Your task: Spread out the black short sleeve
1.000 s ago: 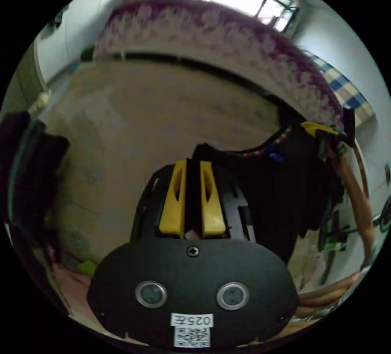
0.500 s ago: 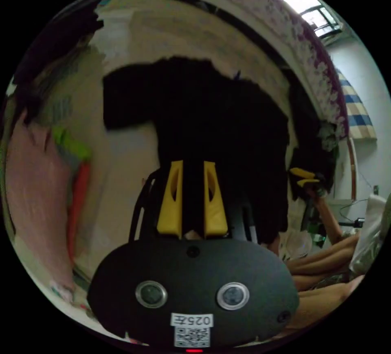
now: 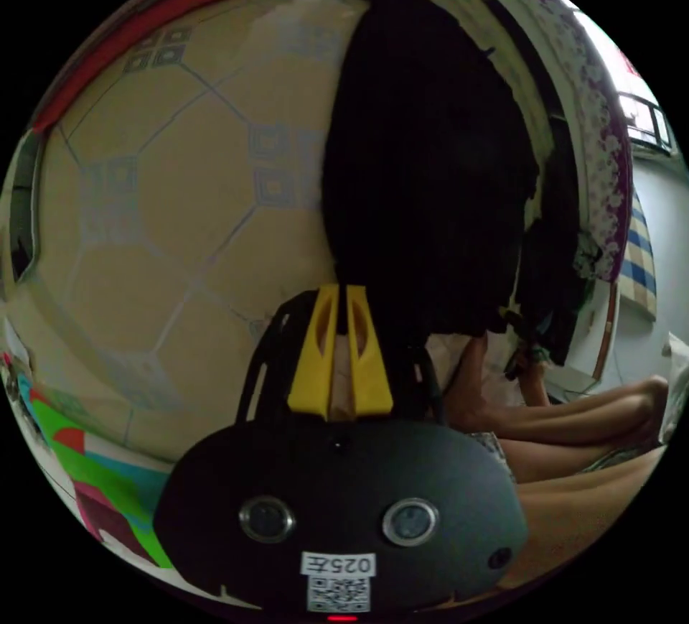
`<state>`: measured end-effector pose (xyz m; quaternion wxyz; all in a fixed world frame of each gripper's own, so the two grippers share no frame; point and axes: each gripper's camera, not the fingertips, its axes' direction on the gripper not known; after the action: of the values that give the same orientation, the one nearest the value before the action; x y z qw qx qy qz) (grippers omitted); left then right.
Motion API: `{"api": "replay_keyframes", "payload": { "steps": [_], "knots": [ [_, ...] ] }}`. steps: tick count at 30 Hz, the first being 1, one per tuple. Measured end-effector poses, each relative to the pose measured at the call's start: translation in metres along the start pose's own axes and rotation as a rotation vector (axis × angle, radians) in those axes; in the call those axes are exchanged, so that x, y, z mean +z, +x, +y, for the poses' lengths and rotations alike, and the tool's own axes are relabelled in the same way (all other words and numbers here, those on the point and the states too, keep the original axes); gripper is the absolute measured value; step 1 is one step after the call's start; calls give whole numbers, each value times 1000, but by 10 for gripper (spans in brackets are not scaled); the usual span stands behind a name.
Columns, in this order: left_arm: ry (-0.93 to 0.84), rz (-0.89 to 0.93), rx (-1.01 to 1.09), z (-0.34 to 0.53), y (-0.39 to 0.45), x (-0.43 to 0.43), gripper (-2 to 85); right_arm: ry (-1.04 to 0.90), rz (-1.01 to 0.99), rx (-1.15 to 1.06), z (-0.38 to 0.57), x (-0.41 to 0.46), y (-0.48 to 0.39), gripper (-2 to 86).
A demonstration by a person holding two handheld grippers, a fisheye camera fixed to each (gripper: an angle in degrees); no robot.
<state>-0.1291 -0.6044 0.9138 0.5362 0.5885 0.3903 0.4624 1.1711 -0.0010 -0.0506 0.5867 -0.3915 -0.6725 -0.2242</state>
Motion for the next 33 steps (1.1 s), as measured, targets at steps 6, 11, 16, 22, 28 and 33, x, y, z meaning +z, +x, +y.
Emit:
{"api": "replay_keyframes", "payload": {
  "steps": [6, 11, 16, 22, 28, 33],
  "knots": [
    [-29, -103, 0, -29, 9, -98, -17, -149, 8, 38, -60, -63, 64, -3],
    [-194, -74, -1, -38, 0, -104, -11, -190, 21, 7, -111, -33, 135, -1],
    [-224, -112, -50, -33, -8, -120, 34, -240, -119, 95, -142, -4, 186, 73],
    [240, 7, 23, -86, 15, -221, 55, 137, -57, 21, -224, -81, 162, 169],
    [536, 45, -108, -208, 16, -221, 62, 25, -410, -427, -447, -44, 65, 128],
    [589, -167, -107, -243, 42, -210, 69, -295, -196, -604, -631, 74, -40, 121]
  ]
}}
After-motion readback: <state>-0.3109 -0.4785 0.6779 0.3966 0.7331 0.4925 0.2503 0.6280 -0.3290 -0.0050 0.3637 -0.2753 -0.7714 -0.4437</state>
